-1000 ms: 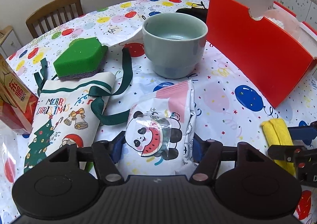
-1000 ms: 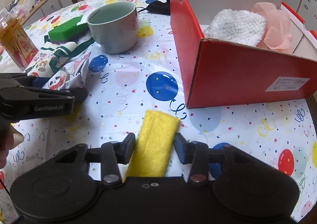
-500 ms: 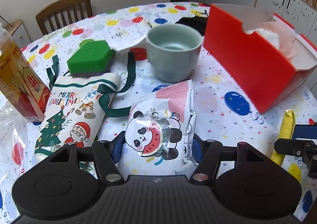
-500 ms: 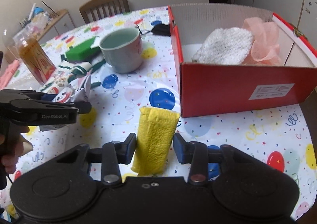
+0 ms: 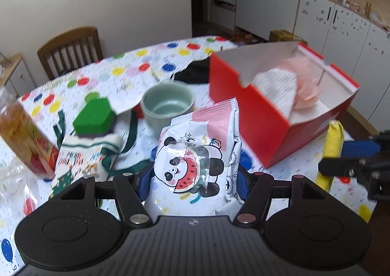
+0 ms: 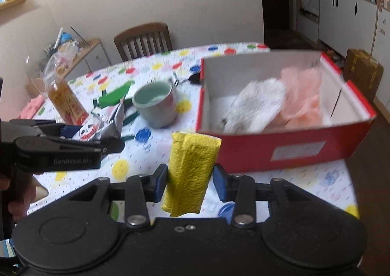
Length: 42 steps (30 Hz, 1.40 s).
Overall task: Organize soft objects
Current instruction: 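Carry the yellow cloth with the right tool while the left tool carries the panda packet into the box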
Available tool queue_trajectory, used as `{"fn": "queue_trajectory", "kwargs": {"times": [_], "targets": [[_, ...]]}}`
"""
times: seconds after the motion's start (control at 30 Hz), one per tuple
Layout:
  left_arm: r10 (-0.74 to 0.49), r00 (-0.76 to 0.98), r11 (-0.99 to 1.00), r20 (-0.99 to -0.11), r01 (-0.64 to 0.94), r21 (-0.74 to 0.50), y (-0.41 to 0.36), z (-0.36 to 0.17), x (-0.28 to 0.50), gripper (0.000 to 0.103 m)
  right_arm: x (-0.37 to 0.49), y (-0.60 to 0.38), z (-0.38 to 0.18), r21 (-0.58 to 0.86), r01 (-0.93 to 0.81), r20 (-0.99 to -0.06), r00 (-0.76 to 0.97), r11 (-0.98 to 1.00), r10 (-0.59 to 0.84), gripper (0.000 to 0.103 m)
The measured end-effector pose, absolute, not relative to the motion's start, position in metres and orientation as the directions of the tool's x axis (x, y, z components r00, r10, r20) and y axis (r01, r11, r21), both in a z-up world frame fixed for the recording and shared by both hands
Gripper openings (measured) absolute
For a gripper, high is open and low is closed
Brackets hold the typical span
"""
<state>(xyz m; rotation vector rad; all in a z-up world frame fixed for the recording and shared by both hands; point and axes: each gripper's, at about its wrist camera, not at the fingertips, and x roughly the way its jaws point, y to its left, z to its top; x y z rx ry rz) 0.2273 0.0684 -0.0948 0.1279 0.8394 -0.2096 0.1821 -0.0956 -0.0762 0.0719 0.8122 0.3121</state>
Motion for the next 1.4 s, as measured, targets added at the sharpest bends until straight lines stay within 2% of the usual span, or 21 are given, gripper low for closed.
{"fn": "queue_trajectory", "kwargs": {"times": [0.4,0.57,1.03,1.4], "targets": [[-0.164,0.700,0.959,-0.695,0.278,0.053,0.008,-0.052,0.238,0.065,0.220,-0.162,-0.033,0.132,-0.213,-0.631,0.735,0.968,0.247,0.039],[-0.167,0.716,0.952,-0.678,0.296,0.078,-0.021,-0.042,0.250,0.065,0.241,-0.187,-0.029,0.111,-0.199,-0.631,0.743,0.974,0.224,0.039],[-0.135,0.711,0.946,-0.690,0.300,0.124,-0.091,-0.053,0.294,0.065,0.289,-0.239,-0.048,0.043,-0.204,-0.680,0.711,0.978,0.179,0.039],[-0.046,0.656,0.940,-0.753,0.283,0.189,-0.125,-0.083,0.342,0.065,0.312,-0.245,-0.078,-0.009,-0.308,-0.753,0.628,0.951,0.197,0.039]]}}
